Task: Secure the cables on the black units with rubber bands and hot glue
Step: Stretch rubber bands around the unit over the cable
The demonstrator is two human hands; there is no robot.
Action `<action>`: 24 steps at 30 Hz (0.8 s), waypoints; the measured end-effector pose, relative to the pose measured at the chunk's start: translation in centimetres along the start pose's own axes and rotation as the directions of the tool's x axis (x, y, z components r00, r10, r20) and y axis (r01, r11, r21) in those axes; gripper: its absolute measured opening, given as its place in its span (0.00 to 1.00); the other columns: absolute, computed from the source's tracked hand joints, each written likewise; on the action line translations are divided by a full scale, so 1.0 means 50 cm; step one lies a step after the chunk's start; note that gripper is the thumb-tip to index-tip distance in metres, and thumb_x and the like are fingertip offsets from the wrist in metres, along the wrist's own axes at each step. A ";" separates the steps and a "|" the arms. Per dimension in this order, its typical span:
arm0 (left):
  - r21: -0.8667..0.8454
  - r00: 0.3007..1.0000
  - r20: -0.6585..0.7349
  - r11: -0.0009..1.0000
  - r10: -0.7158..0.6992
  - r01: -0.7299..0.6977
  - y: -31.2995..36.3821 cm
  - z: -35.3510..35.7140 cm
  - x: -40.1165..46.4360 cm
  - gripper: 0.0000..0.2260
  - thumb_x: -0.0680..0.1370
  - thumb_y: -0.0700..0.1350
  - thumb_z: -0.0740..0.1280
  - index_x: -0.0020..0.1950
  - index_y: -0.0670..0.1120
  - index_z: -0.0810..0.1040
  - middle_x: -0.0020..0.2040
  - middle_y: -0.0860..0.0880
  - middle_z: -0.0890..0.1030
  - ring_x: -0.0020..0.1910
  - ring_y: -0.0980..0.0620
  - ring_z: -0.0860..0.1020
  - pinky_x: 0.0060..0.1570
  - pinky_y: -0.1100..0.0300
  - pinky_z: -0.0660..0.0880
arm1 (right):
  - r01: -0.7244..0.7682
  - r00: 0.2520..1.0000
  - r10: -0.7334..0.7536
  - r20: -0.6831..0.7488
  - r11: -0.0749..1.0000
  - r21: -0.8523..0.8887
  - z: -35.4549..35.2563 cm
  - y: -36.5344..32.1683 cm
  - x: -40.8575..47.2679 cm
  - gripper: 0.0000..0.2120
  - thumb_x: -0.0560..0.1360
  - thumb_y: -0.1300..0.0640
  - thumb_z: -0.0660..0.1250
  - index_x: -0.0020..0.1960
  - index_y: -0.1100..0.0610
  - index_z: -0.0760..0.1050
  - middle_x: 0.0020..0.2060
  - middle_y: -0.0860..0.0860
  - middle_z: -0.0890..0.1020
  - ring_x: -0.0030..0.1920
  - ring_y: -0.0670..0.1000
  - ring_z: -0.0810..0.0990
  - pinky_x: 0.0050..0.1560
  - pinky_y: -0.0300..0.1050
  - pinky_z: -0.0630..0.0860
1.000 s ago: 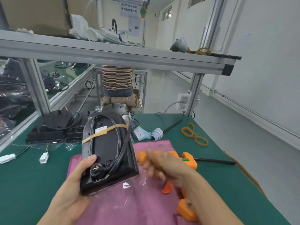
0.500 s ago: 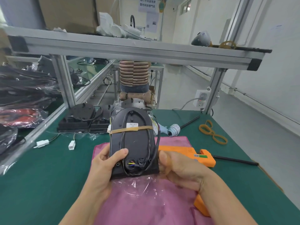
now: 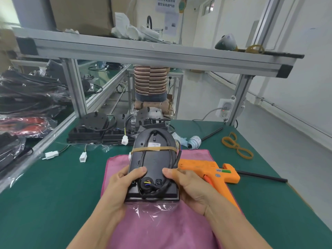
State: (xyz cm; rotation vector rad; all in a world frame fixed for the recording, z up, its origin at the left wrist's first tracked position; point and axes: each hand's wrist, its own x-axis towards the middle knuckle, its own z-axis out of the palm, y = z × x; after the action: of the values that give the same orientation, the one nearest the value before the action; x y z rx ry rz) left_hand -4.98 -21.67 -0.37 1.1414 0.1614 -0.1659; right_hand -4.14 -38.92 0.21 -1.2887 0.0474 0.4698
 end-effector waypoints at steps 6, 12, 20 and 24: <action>0.539 0.810 -0.251 0.771 0.531 -0.339 0.004 0.002 -0.015 0.16 0.70 0.49 0.75 0.55 0.56 0.76 0.52 0.55 0.79 0.49 0.58 0.78 0.50 0.63 0.71 | 0.087 0.978 -0.072 -0.197 0.994 0.067 0.006 0.007 0.017 0.09 0.73 0.60 0.70 0.52 0.64 0.80 0.47 0.60 0.85 0.45 0.55 0.84 0.51 0.48 0.81; 0.848 0.565 0.263 0.092 0.782 -0.521 -0.065 0.094 -0.053 0.10 0.68 0.54 0.65 0.36 0.49 0.79 0.34 0.55 0.75 0.35 0.50 0.76 0.39 0.58 0.65 | 0.212 0.928 -0.143 -0.343 0.962 0.173 0.039 0.025 0.028 0.14 0.75 0.62 0.69 0.31 0.58 0.75 0.25 0.52 0.77 0.24 0.48 0.75 0.26 0.39 0.73; 0.913 0.562 0.212 0.043 0.799 -0.406 -0.090 0.113 -0.048 0.13 0.71 0.50 0.62 0.40 0.46 0.84 0.30 0.49 0.76 0.21 0.47 0.73 0.16 0.61 0.67 | 0.328 0.872 -0.214 -0.441 0.923 0.202 0.057 0.034 0.021 0.11 0.73 0.61 0.72 0.35 0.60 0.73 0.27 0.55 0.74 0.26 0.50 0.72 0.25 0.40 0.72; 0.865 0.590 0.118 0.209 0.799 -0.455 -0.087 0.116 -0.043 0.08 0.72 0.44 0.66 0.39 0.45 0.83 0.31 0.52 0.76 0.25 0.51 0.73 0.23 0.56 0.71 | 0.318 0.875 -0.185 -0.448 0.916 0.243 0.070 0.040 0.019 0.13 0.74 0.60 0.71 0.33 0.58 0.71 0.25 0.53 0.72 0.24 0.48 0.71 0.24 0.38 0.70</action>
State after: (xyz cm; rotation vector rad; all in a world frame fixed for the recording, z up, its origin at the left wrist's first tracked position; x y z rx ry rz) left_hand -7.74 -28.63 -1.41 2.1506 -0.1300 0.8844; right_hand -4.79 -35.00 -0.87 -1.0434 0.2970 -0.0520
